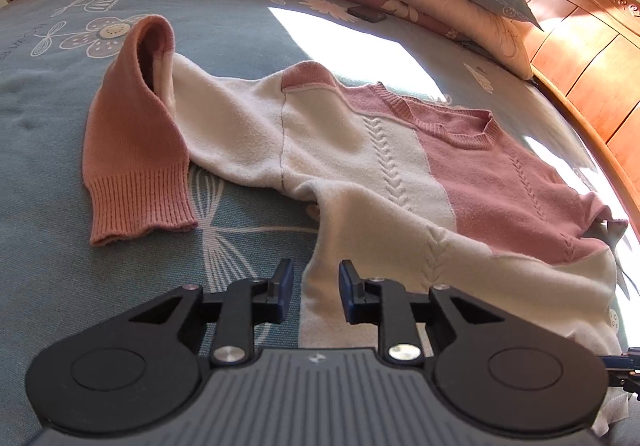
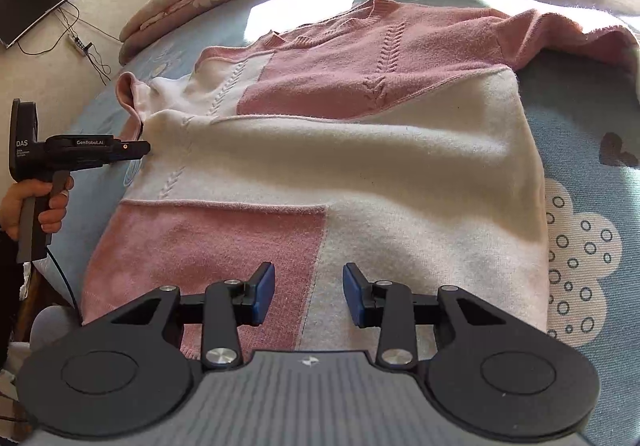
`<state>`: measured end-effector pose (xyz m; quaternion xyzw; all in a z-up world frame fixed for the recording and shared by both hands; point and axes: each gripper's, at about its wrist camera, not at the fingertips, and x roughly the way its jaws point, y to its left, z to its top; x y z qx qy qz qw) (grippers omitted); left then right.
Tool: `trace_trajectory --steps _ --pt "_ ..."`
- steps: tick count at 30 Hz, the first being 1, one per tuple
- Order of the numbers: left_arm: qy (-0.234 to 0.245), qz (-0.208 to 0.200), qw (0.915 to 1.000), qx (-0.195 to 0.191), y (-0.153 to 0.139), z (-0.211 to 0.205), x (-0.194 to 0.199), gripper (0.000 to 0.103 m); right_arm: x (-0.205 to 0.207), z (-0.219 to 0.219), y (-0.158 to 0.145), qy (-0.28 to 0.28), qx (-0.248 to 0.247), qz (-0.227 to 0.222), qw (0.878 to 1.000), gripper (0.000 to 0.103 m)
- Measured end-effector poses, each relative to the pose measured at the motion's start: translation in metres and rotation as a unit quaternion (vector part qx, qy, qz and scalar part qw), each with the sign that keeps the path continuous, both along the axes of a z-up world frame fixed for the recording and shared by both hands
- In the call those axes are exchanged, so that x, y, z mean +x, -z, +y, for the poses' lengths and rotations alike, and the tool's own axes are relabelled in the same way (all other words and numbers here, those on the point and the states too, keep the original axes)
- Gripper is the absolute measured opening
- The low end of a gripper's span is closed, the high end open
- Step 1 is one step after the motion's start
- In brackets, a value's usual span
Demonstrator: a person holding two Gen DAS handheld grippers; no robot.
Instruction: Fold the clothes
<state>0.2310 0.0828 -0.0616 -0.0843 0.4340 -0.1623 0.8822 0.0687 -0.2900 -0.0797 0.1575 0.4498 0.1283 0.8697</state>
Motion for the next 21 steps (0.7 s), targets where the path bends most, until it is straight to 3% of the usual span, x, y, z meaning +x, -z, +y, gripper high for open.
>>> trace_trajectory --steps 2,4,6,10,11,14,17,18,21 --pt "0.017 0.003 0.9995 -0.024 -0.008 -0.003 -0.017 0.038 0.001 0.0 -0.002 0.003 0.001 -0.006 1.0 0.043" --pt "0.047 0.012 0.9973 -0.055 -0.012 -0.014 -0.033 0.042 0.005 0.004 -0.003 -0.002 0.011 -0.011 1.0 0.045" --pt "0.08 0.019 0.9948 -0.061 -0.011 -0.03 -0.047 0.042 0.01 0.015 -0.001 -0.013 0.024 -0.017 0.999 0.045" --pt "0.109 0.044 0.9931 -0.007 0.01 -0.062 -0.067 0.046 0.014 0.034 0.01 -0.029 0.003 -0.008 1.0 0.045" --pt "0.102 0.068 0.9924 0.013 0.02 -0.062 -0.068 0.043 0.01 0.036 0.009 -0.036 -0.007 -0.016 0.999 0.045" --pt "0.088 0.06 0.994 0.027 0.015 -0.051 -0.076 0.044 0.001 0.032 0.002 -0.044 -0.045 -0.018 0.998 0.045" --pt "0.09 0.013 0.9933 0.071 -0.009 -0.051 -0.09 0.043 -0.014 0.026 -0.011 -0.057 -0.088 -0.042 0.994 0.045" --pt "0.114 -0.011 0.9898 0.085 -0.016 -0.055 -0.098 0.044 -0.017 0.027 -0.014 -0.067 -0.094 -0.051 0.992 0.045" --pt "0.198 -0.07 0.9694 0.127 -0.032 -0.071 -0.128 0.053 -0.033 0.045 -0.024 -0.142 -0.109 -0.085 0.98 0.045"
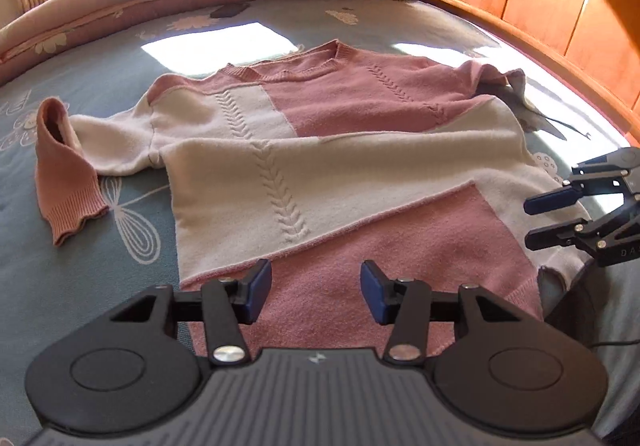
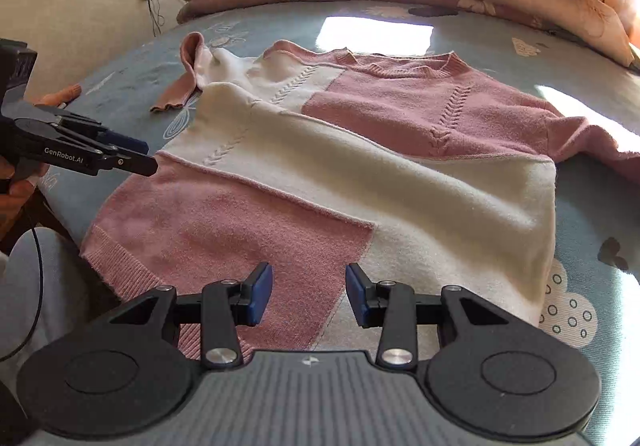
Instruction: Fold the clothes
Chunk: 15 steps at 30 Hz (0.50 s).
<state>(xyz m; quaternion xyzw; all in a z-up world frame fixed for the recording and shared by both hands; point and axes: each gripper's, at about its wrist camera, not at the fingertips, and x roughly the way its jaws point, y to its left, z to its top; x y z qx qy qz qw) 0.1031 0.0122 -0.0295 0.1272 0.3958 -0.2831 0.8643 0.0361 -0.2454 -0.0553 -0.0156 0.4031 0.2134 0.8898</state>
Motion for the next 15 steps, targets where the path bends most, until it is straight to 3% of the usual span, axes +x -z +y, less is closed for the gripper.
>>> trace_trajectory --steps 2,5,7,11,13,15 --pt "0.086 -0.044 0.9943 0.045 -0.001 -0.018 -0.032 0.058 -0.014 0.022 -0.001 -0.084 -0.029 -0.015 0.996 0.045" --pt "0.193 -0.089 0.9708 0.112 0.012 -0.04 -0.074 0.059 -0.035 0.051 0.01 -0.193 -0.085 -0.029 0.977 0.045" --pt "0.226 -0.104 0.9587 0.137 0.021 -0.05 -0.092 0.059 -0.045 0.067 0.021 -0.234 -0.13 -0.028 0.963 0.045" --pt "0.262 -0.13 0.9406 0.172 0.038 -0.065 -0.111 0.059 -0.048 0.078 0.031 -0.227 -0.192 -0.052 0.953 0.044" --pt "0.271 -0.141 0.9328 0.191 0.046 -0.071 -0.112 0.059 -0.043 0.072 0.022 -0.206 -0.167 -0.054 0.963 0.043" --pt "0.261 -0.141 0.9335 0.202 0.052 -0.075 -0.106 0.059 -0.037 0.065 0.013 -0.181 -0.152 -0.062 0.97 0.044"
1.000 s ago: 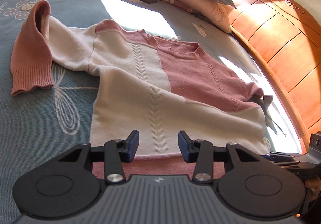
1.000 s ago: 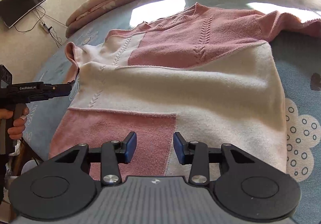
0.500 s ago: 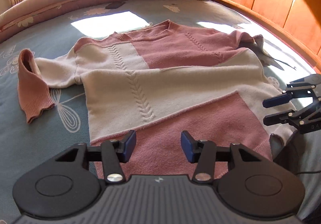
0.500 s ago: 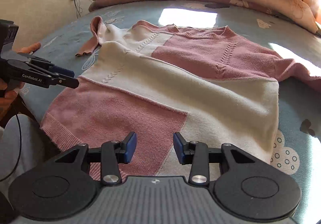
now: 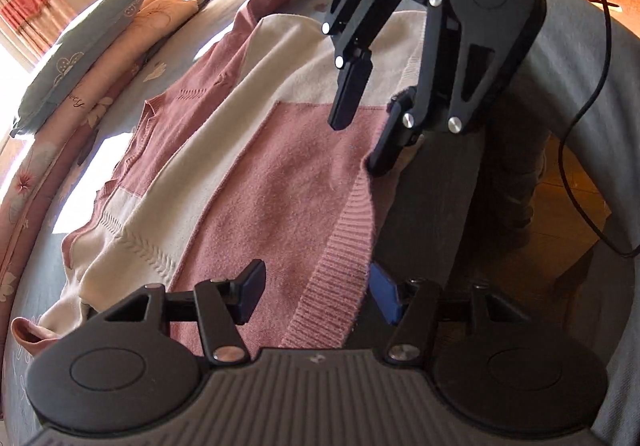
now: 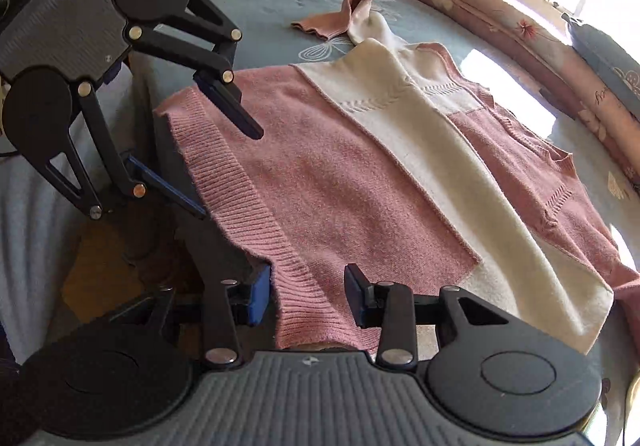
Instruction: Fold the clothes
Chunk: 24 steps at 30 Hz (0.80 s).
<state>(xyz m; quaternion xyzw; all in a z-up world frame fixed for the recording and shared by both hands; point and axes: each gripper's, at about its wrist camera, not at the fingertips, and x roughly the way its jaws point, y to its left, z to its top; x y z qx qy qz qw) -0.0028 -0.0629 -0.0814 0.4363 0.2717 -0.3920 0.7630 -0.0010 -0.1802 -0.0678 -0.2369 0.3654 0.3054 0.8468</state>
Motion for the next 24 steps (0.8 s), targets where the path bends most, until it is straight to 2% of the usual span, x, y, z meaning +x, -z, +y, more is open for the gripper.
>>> trace_trajectory --steps 4,6,9,14,16,18,20,24 --pt "-0.039 0.022 0.9988 -0.02 -0.001 0.001 0.02 0.059 0.008 -0.01 -0.008 0.032 0.013 -0.006 0.999 0.044" --pt "-0.045 0.027 0.9983 -0.024 -0.002 0.004 0.023 0.059 0.005 -0.011 -0.008 0.029 0.015 -0.003 0.999 0.045" --pt "-0.046 0.03 0.9982 -0.022 -0.003 0.006 0.026 0.059 -0.009 -0.004 -0.004 -0.021 0.006 -0.003 1.0 0.045" --pt "-0.051 0.036 0.9977 -0.026 -0.007 0.009 0.025 0.059 -0.018 0.01 0.017 -0.057 -0.062 -0.01 0.996 0.044" --pt "-0.04 0.038 0.998 -0.031 -0.01 0.008 0.02 0.059 -0.019 0.009 0.017 -0.059 -0.063 -0.013 0.996 0.044" --pt "-0.02 0.036 0.9986 -0.034 -0.011 0.004 0.014 0.062 -0.018 0.007 0.014 -0.051 -0.069 -0.022 0.996 0.033" --pt "-0.001 0.034 0.9987 -0.038 -0.01 -0.001 0.007 0.066 -0.017 0.004 0.011 -0.045 -0.067 -0.029 0.996 0.032" --pt "0.021 0.025 0.9988 -0.035 -0.001 -0.019 0.001 0.066 -0.009 -0.001 0.004 -0.029 -0.05 -0.035 0.998 0.032"
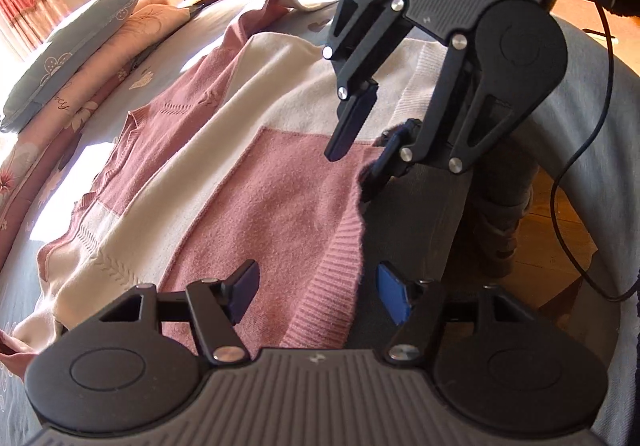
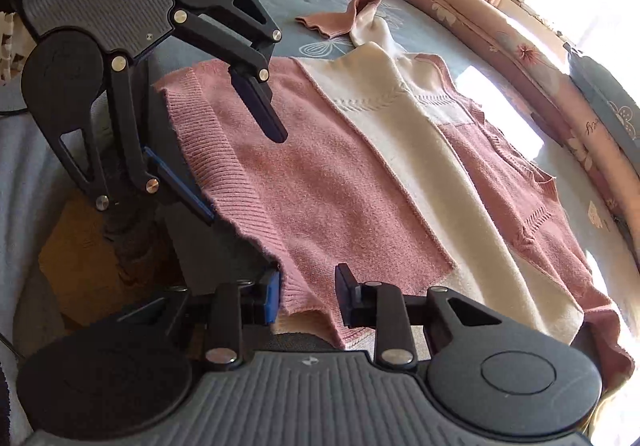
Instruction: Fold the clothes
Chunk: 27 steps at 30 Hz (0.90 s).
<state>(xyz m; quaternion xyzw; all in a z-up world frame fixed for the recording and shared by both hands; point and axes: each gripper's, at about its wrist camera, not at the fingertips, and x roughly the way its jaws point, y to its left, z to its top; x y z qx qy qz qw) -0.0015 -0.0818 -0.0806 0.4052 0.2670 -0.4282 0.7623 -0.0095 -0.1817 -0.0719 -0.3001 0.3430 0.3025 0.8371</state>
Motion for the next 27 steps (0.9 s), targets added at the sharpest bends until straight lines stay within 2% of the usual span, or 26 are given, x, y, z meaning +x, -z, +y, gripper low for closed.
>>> trace_trajectory --steps 2,4,7,10,13,15,17,22,27 --pt "-0.003 -0.012 0.9998 0.012 0.007 -0.008 0.0 0.066 0.003 -0.002 -0.002 0.007 0.007 0.0 1.0 0.032" --pt "-0.013 -0.041 0.9988 0.021 0.012 -0.013 0.001 0.065 0.003 -0.003 -0.003 0.01 0.011 -0.001 1.0 0.032" --pt "-0.04 -0.031 0.9987 0.005 0.007 -0.011 0.012 0.054 0.0 -0.003 -0.003 0.006 0.018 0.0 1.0 0.035" --pt "-0.055 -0.011 0.9984 -0.013 0.001 -0.007 0.02 0.053 -0.005 0.005 0.001 -0.017 0.016 -0.005 1.0 0.043" --pt "-0.059 -0.012 0.998 -0.018 -0.001 -0.004 0.021 0.053 -0.007 0.019 0.014 -0.034 -0.019 -0.033 0.999 0.043" --pt "-0.056 -0.013 0.9982 -0.016 -0.001 -0.004 0.019 0.053 -0.006 0.027 0.023 -0.041 -0.051 -0.061 0.996 0.041" --pt "-0.046 -0.022 0.9987 -0.003 0.003 -0.003 0.013 0.053 -0.003 0.029 0.023 -0.039 -0.046 -0.058 0.996 0.008" --pt "-0.025 -0.082 0.995 0.051 0.016 0.006 -0.003 0.054 0.002 0.016 0.005 -0.017 0.0 -0.051 0.999 0.008" --pt "-0.043 -0.121 0.9865 0.101 0.018 0.027 -0.002 0.053 0.004 0.006 -0.004 -0.004 0.02 -0.048 0.999 0.008"
